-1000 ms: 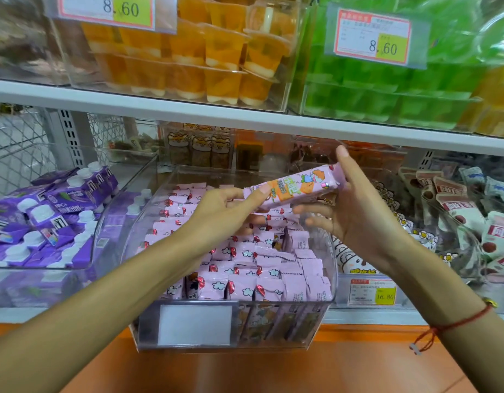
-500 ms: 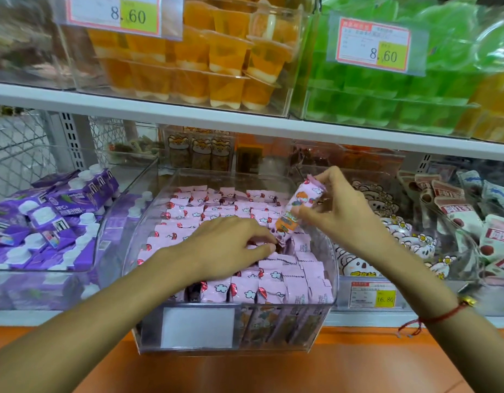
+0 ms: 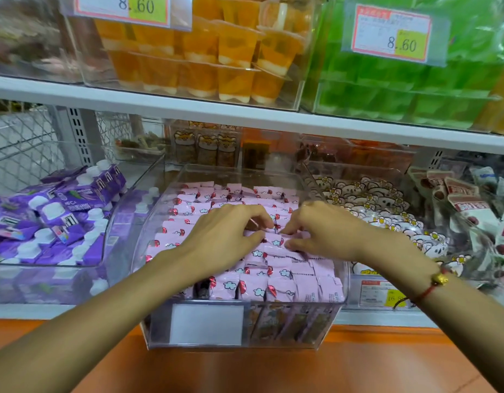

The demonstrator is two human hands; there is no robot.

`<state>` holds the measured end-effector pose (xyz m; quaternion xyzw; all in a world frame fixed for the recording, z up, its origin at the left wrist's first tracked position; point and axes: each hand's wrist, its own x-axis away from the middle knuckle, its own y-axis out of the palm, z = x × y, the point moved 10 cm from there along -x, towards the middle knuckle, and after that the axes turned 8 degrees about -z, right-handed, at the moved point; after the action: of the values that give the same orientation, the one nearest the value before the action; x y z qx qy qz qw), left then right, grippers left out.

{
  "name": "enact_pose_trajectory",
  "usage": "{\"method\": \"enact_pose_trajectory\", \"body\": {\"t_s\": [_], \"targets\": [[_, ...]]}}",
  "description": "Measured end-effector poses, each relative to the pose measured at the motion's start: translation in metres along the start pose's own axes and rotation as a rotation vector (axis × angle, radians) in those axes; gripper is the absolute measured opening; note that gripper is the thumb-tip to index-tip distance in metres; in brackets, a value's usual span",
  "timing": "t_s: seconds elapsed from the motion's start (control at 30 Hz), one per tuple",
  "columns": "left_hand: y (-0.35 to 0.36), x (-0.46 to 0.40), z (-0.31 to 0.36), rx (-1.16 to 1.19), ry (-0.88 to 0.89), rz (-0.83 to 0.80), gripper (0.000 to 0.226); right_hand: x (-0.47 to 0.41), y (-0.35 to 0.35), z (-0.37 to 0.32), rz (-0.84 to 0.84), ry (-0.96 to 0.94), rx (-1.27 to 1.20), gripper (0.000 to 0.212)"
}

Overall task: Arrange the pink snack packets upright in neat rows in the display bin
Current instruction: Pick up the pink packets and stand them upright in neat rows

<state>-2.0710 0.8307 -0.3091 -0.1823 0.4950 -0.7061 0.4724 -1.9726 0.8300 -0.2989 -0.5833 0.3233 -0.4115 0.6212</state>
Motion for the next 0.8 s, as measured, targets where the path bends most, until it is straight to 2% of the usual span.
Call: {"method": "enact_pose_trajectory", "body": {"t_s": [0.07,0.13,0.23,0.27,0.37,0.47,0.6,0.7,0.8], "targets": [[0.0,0.0,-0.001,-0.028,-0.008,0.01,0.017,-0.001,-0.002,0.0,-0.04,-0.041,-0.005,0.027],[-0.001,0.0,-0.001,-0.035,-0.006,0.016,0.018,0.002,-0.015,0.01,-0.026,-0.054,-0.125,0.028],[0.001,-0.001,0.005,0.002,0.036,-0.017,0.023,0.016,-0.054,0.042,0.232,0.03,-0.214,0.019],[0.004,-0.001,0.008,0.014,0.055,-0.049,0.026,0.02,-0.058,0.048,0.266,0.049,-0.202,0.014],[0.021,0.0,0.019,-0.033,0.118,-0.186,0.035,0.017,-0.039,0.04,0.134,0.038,-0.137,0.008],[0.034,0.0,0.022,-0.119,0.122,-0.281,0.038,0.012,-0.022,0.029,0.079,0.025,0.008,0.021],[0.034,-0.004,0.017,-0.113,0.102,-0.278,0.035,0.002,-0.024,0.026,0.113,0.029,0.092,0.024],[0.033,-0.005,0.018,-0.1,0.128,-0.235,0.035,-0.015,-0.014,0.03,-0.06,0.056,0.148,0.023],[0.036,-0.009,0.014,-0.129,0.127,-0.248,0.04,-0.028,-0.004,0.043,-0.21,0.126,0.017,0.022]]}}
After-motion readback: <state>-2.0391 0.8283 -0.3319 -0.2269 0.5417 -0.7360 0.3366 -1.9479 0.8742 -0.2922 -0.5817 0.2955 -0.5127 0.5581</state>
